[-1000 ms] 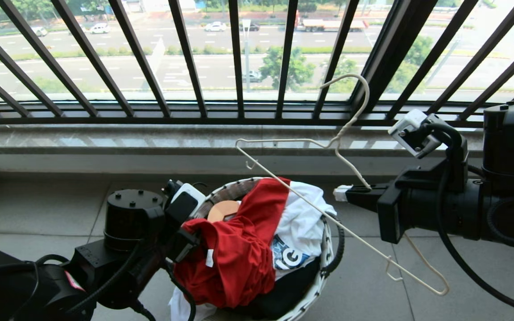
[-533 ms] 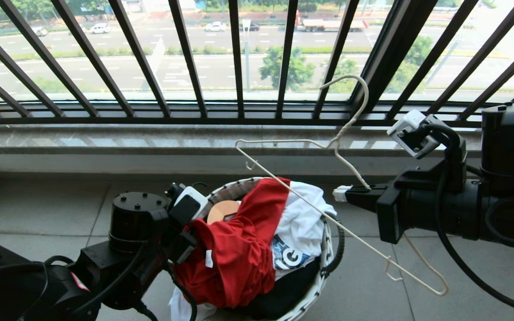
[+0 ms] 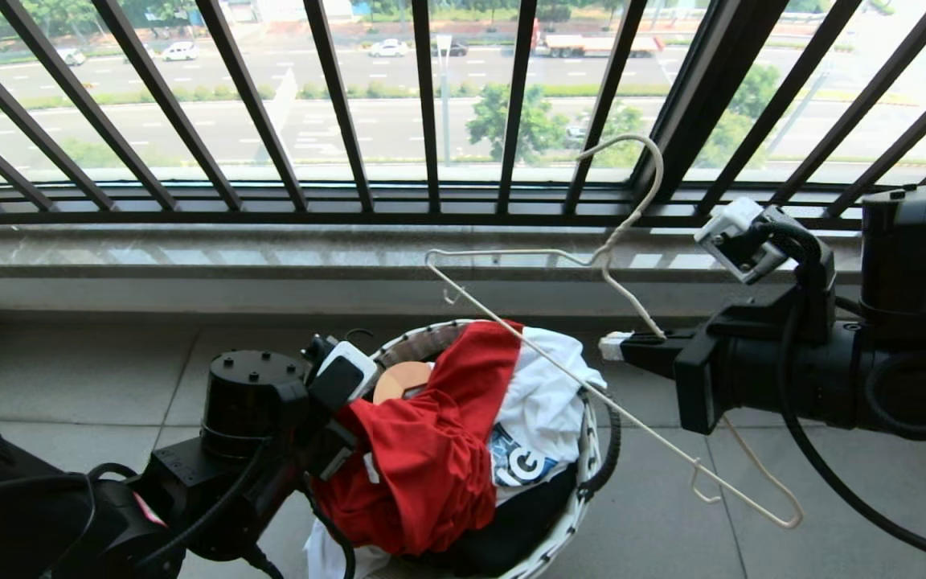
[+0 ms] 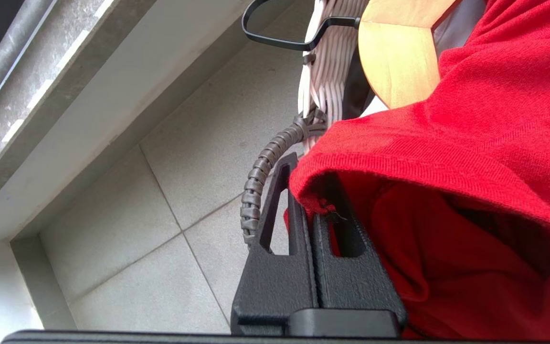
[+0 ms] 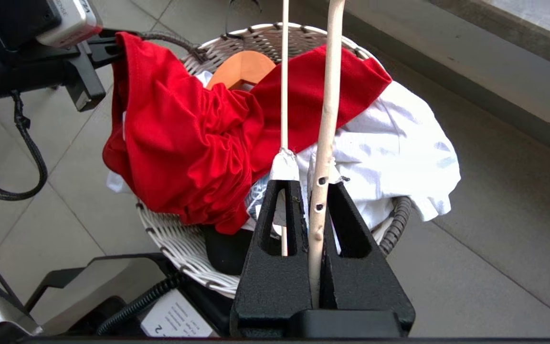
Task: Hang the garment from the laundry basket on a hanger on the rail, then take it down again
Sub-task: Pick up clothes from the basket
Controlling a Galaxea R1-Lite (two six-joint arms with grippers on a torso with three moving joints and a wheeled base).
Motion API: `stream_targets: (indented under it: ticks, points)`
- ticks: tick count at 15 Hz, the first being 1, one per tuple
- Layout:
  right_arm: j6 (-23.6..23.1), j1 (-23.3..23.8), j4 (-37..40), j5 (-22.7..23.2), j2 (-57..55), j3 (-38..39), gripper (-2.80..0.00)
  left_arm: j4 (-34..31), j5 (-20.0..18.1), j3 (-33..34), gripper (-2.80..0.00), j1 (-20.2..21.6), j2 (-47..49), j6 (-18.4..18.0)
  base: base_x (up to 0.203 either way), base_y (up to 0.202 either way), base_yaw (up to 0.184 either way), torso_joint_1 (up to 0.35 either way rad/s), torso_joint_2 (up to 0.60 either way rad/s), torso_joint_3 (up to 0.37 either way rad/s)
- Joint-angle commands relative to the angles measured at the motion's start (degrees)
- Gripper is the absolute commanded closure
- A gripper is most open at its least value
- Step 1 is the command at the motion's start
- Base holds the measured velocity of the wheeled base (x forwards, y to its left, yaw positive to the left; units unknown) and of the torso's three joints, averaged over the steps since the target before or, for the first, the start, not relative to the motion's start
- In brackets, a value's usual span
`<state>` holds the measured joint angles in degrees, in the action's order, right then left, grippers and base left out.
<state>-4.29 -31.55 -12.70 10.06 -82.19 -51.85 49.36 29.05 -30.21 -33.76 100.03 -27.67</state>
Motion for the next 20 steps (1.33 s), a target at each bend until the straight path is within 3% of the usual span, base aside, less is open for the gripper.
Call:
stream_targets:
  ticks: [1,9,16,18,20]
  points:
    - [-0.02,1.11,-1.94,-0.04,-0.23,0.17,0.00,0.30,0.13,-0.09,0.00,-0.01,1.64,-0.02,0.000,0.000,0.000,0.000,0.00,0.000]
    - [-0.10,1.75,-1.89,0.14,0.63,-0.10,0.00,0.06,0.30,-1.75,0.00,-0.79,-1.61,0.16,0.000,0.000,0.000,0.000,0.00,0.000]
    - [1.47,1.09,2.78,0.38,2.54,-1.99,0.00,-0.57,1.76,-6.36,0.00,-0.70,-2.65,3.84,0.000,0.000,0.000,0.000,0.00,0.000]
    - [2.44,-0.12,5.38,0.40,3.56,-3.00,0.00,-4.10,2.81,-8.31,0.00,-0.70,-3.27,5.91,0.000,0.000,0.000,0.000,0.00,0.000]
    - [2.53,-0.53,5.49,0.40,3.61,-3.09,0.00,-12.03,2.78,-10.56,0.00,-0.72,-5.46,10.08,0.000,0.000,0.000,0.000,0.00,0.000]
